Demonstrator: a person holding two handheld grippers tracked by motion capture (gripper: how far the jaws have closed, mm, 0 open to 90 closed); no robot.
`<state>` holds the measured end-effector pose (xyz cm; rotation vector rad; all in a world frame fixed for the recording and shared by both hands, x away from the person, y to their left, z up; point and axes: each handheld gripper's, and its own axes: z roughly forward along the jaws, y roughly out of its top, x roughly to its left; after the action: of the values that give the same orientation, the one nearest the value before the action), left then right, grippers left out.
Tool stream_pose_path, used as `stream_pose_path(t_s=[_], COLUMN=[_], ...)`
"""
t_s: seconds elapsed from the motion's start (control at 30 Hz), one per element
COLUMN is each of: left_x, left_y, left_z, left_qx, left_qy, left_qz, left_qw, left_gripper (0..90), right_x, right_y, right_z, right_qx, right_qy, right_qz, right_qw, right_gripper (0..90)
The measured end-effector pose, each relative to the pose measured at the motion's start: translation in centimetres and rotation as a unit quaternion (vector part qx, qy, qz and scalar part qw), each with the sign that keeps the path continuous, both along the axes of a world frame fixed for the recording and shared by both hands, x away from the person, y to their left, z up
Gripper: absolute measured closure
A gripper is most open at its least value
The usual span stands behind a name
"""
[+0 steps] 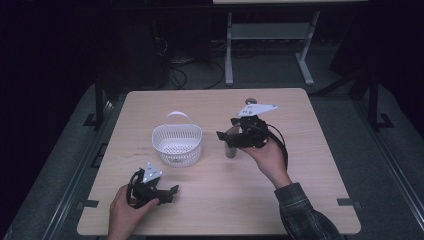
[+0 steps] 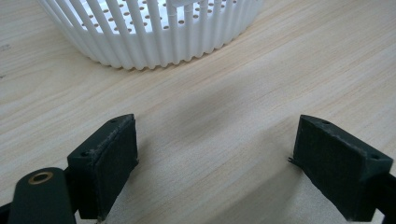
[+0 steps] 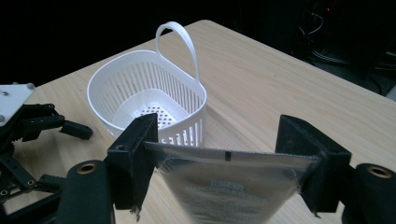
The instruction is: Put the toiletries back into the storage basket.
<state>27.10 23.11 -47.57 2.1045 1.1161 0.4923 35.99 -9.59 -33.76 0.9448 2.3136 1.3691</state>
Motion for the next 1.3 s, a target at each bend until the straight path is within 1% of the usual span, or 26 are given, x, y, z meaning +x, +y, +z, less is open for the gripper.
stream_pose_path(t_s=[0.17, 0.23, 0.5, 0.6, 0.93, 1.13, 1.3], left_x=[0.0, 0.0, 0.0, 0.0, 0.0, 0.0, 0.0], left_y=[0.0, 0.0, 0.0, 0.0, 0.0, 0.0, 0.0], left_z=[0.0, 0.0, 0.0, 0.0, 0.0, 0.0, 0.0], left_qx=[0.002, 0.002, 0.001, 0.001, 0.001, 0.002, 0.002], left_qy=[0.0, 0.0, 0.0, 0.0, 0.001, 0.001, 0.002], left_qz=[-0.001, -0.001, -0.001, -0.001, -0.001, -0.001, -0.001], left_qw=[1.0, 1.0, 1.0, 1.0, 1.0, 1.0, 1.0], left_gripper=[12.6, 12.7, 12.6, 12.6, 12.6, 12.6, 12.6], right_x=[0.1, 0.1, 0.2, 0.2, 0.5, 0.7, 0.8], right_y=[0.4, 0.7, 1.5, 2.0, 3.1, 3.7, 4.3], right_z=[0.5, 0.9, 2.0, 2.6, 4.0, 4.5, 4.9], right_qx=[-0.003, -0.005, -0.002, -0.002, 0.003, 0.002, 0.006], right_qy=[-0.004, -0.007, -0.013, -0.019, -0.025, -0.029, -0.031], right_qz=[0.004, 0.008, 0.015, 0.02, 0.031, 0.035, 0.039], right_qw=[1.0, 0.9999, 0.9998, 0.9996, 0.9992, 0.999, 0.9987], right_gripper=[30.1, 30.1, 30.1, 30.1, 30.1, 30.1, 30.1])
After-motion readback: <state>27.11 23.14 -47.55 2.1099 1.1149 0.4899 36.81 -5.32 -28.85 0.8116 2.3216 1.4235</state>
